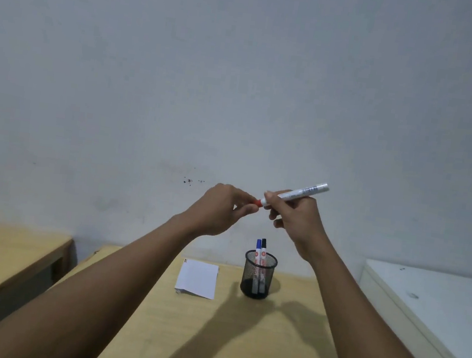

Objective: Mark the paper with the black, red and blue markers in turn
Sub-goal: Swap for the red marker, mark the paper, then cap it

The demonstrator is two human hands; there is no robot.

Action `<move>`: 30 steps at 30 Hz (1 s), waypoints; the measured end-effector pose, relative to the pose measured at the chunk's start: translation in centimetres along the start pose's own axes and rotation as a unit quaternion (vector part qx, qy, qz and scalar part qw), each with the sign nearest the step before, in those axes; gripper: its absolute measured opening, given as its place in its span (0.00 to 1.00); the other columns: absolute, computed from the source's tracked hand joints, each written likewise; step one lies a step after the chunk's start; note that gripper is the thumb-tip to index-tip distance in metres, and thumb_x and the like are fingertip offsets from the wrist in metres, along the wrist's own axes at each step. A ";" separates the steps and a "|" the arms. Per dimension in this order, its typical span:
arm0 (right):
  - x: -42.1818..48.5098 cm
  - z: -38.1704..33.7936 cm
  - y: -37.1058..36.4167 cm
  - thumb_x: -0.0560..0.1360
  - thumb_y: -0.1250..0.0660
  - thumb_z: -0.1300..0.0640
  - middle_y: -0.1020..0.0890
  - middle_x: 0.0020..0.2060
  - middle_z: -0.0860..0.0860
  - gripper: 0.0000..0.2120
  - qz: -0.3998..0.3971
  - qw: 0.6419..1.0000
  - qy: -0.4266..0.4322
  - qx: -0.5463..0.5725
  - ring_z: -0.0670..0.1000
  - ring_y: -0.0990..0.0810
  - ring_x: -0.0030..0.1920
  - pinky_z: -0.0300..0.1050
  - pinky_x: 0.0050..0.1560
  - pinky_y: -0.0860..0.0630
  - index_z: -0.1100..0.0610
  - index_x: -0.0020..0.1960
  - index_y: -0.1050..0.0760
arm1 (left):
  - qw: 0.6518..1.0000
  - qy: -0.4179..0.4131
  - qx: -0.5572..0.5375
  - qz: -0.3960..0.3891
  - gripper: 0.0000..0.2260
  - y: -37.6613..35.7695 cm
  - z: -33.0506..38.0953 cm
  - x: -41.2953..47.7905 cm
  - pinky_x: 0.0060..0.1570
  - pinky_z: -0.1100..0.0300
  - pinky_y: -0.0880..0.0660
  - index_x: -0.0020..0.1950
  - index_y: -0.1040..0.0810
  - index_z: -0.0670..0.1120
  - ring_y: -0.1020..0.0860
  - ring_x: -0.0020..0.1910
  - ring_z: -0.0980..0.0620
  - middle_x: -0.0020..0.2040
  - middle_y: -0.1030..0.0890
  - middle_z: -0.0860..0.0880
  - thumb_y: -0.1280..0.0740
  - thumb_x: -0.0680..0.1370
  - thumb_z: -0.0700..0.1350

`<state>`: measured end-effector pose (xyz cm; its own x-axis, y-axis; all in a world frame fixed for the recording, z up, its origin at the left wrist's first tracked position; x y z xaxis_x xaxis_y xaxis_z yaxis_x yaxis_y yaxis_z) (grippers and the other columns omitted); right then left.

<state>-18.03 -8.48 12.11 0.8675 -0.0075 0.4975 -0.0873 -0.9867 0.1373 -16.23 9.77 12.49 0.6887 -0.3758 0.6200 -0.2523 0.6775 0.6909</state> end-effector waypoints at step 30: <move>3.5 10.2 1.1 0.77 0.28 0.58 0.16 0.41 0.51 0.14 0.089 0.978 -0.005 -0.186 0.47 0.18 0.41 0.29 0.37 0.25 0.54 0.62 0.25 | 0.988 0.130 -0.076 0.039 0.12 -7.9 -4.1 5.9 0.50 0.50 0.19 0.52 0.15 0.49 0.18 0.44 0.57 0.48 0.14 0.51 0.30 0.76 0.55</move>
<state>-10.12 -11.24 5.25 0.8262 -0.1780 0.5344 -0.4092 -0.8418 0.3522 -7.38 4.85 9.15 0.8279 -0.1562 0.5387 -0.2202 0.7928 0.5683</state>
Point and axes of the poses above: each hand's wrist, its own x-axis towards the middle knuckle, its own y-axis out of the back of the hand, z = x × y, the point moved 2 cm from there along x, towards the middle knuckle
